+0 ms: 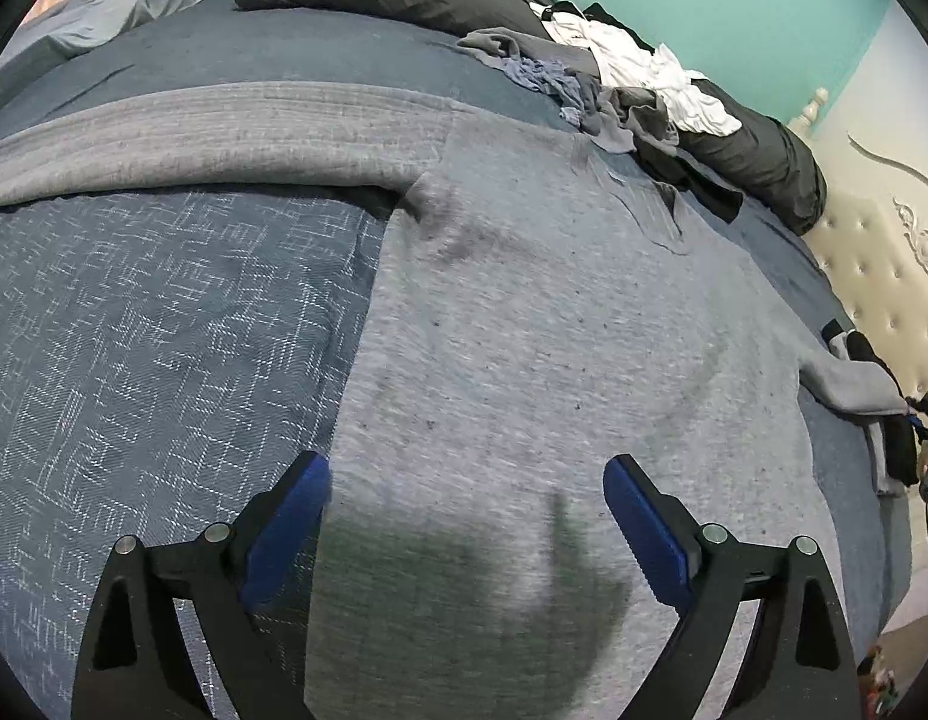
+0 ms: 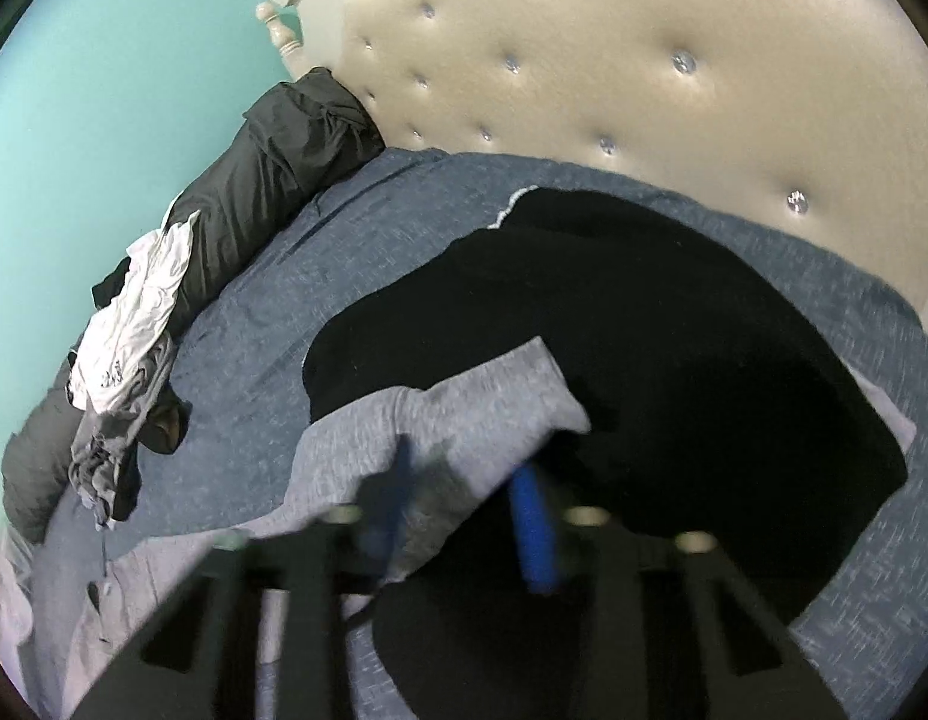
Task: Fold clothes
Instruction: 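Grasp the grey sleeve cuff with the right tool, then carry the sleeve across the sweatshirt body with the right tool and release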
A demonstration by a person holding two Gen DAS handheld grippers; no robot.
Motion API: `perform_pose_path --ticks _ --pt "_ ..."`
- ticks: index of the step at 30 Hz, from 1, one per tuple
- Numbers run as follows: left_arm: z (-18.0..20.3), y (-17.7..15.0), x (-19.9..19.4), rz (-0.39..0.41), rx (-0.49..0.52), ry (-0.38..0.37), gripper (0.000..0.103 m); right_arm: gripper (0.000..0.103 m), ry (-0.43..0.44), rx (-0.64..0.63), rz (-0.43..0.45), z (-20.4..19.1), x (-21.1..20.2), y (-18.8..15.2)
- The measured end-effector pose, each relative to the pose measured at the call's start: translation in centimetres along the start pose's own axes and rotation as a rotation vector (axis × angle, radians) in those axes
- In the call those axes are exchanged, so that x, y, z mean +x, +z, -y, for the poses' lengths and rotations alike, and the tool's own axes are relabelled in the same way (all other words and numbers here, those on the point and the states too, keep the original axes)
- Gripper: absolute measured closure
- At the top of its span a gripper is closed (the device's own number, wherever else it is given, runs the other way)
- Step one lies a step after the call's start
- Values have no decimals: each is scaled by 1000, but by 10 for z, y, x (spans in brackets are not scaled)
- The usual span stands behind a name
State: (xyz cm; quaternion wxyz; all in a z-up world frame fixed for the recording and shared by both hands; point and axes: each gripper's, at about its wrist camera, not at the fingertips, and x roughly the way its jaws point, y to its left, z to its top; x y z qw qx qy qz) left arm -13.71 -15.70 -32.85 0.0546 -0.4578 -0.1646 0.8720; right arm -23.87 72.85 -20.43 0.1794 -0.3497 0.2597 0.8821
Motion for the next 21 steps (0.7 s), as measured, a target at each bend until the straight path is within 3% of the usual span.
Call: perform_pose_path --ticks 4,9,14,21 --pt "0 1 2 -3 0 -2 8 94 3 -48 48 -9 -7 -1" --pt "-2 1 -2 1 -6 -10 8 98 43 -102 98 -30 -26 0" --pt "-2 0 -13 24 -9 -18 7 100 158 -183 98 -78 -49 -3" --pt "-3 -4 -33 59 22 -16 7 100 361 -301 59 -178 -84 -33"
